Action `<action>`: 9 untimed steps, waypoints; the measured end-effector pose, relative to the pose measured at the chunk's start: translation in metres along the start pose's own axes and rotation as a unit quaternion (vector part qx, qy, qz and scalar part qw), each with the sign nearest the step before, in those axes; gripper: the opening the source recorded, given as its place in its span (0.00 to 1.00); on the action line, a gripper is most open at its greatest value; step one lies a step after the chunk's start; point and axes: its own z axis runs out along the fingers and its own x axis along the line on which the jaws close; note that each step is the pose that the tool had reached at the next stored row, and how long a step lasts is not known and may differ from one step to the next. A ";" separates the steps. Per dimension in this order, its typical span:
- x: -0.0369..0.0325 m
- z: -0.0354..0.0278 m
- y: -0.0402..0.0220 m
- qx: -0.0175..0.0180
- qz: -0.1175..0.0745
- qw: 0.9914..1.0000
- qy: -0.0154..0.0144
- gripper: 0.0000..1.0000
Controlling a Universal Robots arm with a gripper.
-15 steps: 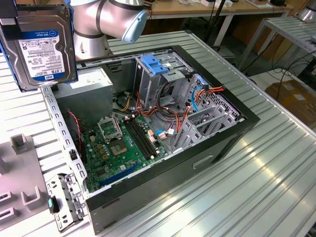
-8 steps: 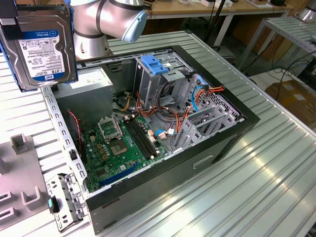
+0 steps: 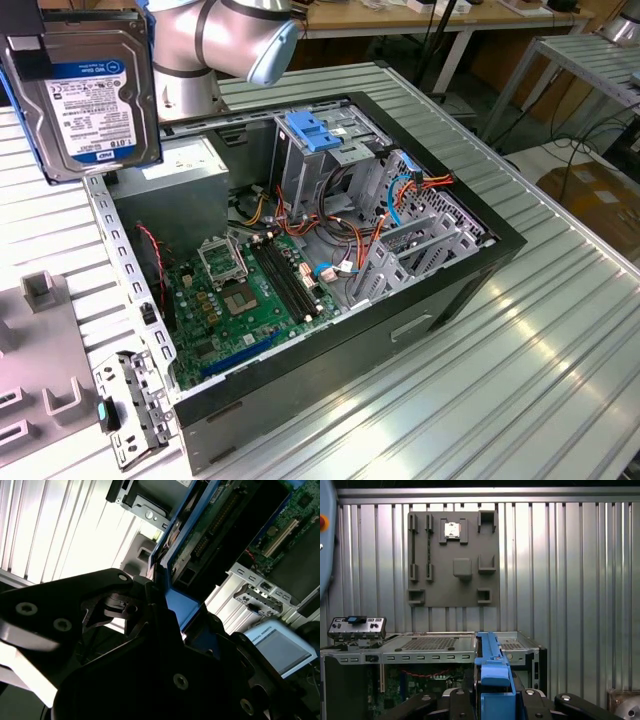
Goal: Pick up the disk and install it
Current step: 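Pick up the disk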
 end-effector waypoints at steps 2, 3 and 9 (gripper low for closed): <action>-0.0001 0.0000 -0.0025 0.000 0.000 1.000 0.000 0.37; -0.0001 0.0000 -0.0039 0.000 0.000 1.000 0.000 0.37; -0.0004 0.0001 -0.0146 0.000 0.000 1.000 0.000 0.37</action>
